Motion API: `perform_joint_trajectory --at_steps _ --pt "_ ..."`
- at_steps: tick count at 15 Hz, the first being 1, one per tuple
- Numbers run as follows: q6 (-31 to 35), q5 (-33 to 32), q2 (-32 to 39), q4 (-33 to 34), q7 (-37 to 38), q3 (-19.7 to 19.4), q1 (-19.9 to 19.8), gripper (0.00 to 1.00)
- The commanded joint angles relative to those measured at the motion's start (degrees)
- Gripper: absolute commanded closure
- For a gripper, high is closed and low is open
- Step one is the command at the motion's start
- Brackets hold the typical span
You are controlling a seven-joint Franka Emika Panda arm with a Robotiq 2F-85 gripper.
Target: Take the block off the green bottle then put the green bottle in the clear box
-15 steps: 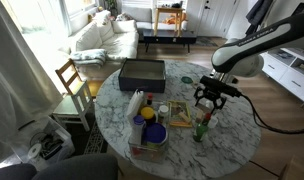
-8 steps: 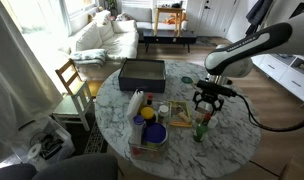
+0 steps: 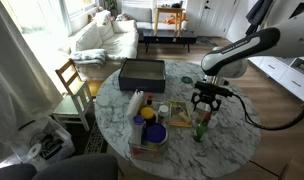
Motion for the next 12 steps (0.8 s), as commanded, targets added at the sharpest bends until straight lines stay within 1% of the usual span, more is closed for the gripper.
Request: perform_joint_trajectory --at_steps 1,7,12 --pt "-1.3 1.9 2.6 2.4 -2.7 0.4 -1.5 0.40" --pt "-1.6 4.3 3.2 3.3 -4.8 0.7 -2.1 0.40" --pt "-2.2 3.5 3.3 3.2 -5.1 0.1 -1.5 0.40"
